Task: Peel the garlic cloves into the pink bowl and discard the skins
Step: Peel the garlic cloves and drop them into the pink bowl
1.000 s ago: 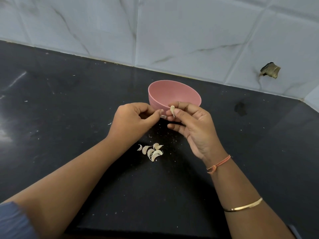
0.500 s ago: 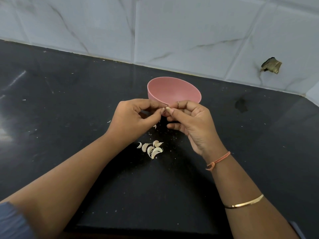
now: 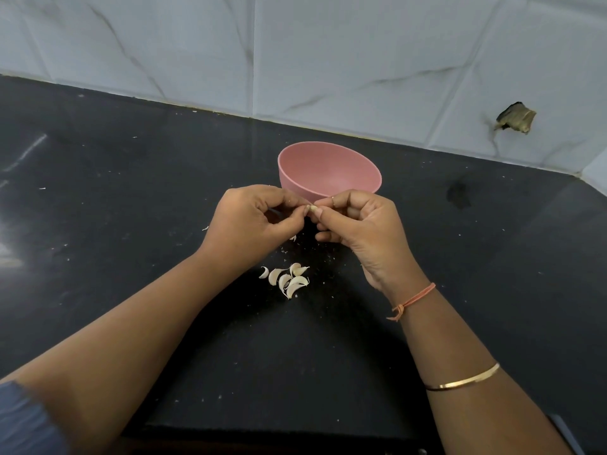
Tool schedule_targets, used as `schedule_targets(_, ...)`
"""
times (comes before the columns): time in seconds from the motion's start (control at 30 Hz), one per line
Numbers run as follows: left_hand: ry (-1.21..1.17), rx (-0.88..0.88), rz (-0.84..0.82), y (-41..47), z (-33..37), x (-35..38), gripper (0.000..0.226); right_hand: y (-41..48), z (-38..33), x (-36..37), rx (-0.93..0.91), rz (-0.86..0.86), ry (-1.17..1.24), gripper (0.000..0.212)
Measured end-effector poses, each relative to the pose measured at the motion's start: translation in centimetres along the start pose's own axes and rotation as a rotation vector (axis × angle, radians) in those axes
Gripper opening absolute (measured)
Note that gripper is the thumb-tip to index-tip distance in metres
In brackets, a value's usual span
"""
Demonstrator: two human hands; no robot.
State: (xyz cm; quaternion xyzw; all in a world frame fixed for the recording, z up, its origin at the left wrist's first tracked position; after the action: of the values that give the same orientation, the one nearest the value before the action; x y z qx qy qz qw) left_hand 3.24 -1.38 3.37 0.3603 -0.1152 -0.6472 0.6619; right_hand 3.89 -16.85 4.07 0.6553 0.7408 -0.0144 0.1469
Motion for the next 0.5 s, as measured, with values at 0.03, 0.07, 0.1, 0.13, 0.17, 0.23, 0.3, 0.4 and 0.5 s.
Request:
schedule_targets(0.03,-0.007,-0.009,0.005,0.0,0.01,0.02,0.019,0.01,-0.01,0.01,-0.002,0.0,-0.003,0.005)
schedule_targets(0.07,-0.022,-0.019,0.013,0.0,0.01,0.05,0.019,0.01,-0.01,0.01,-0.003,0.0,-0.002,0.006)
schedule_targets(0.1,-0.041,-0.033,0.024,-0.01,-0.02,0.09,0.02,0.0,0.01,0.03,-0.002,0.0,0.0,0.006)
schedule_targets(0.13,-0.061,-0.051,0.035,-0.03,-0.05,0.15,0.02,0.0,0.01,0.02,-0.002,-0.001,0.002,0.007)
schedule_targets(0.17,-0.083,-0.074,0.044,-0.04,-0.11,0.2,0.02,-0.01,0.01,0.02,-0.001,-0.001,0.003,0.007)
schedule_targets(0.23,-0.118,-0.111,0.06,-0.02,-0.25,0.27,0.019,0.02,0.03,0.0,0.001,-0.002,0.003,0.008)
schedule_targets(0.3,-0.135,-0.13,0.071,0.01,-0.3,0.31,0.018,0.04,0.02,-0.02,0.002,-0.006,0.007,0.01)
schedule_targets(0.4,-0.159,-0.161,0.085,0.05,-0.37,0.34,0.017,0.07,0.02,-0.02,-0.009,-0.011,0.008,0.011)
schedule_targets(0.5,-0.17,-0.179,0.086,0.05,-0.4,0.34,0.015,0.15,0.06,-0.01,-0.014,-0.016,0.013,0.011)
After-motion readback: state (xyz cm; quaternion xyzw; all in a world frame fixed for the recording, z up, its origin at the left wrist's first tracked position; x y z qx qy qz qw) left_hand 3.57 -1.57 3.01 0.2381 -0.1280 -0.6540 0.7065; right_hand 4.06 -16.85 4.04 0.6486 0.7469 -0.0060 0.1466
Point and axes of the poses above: each hand's wrist, its own y-axis towards the middle knuckle, its own x-axis out of the palm, z = x × y, the point moved 2 cm from there along y, towards the middle knuckle, and after that the axes turned 10 degrees about -y, right-handed, at the moved point
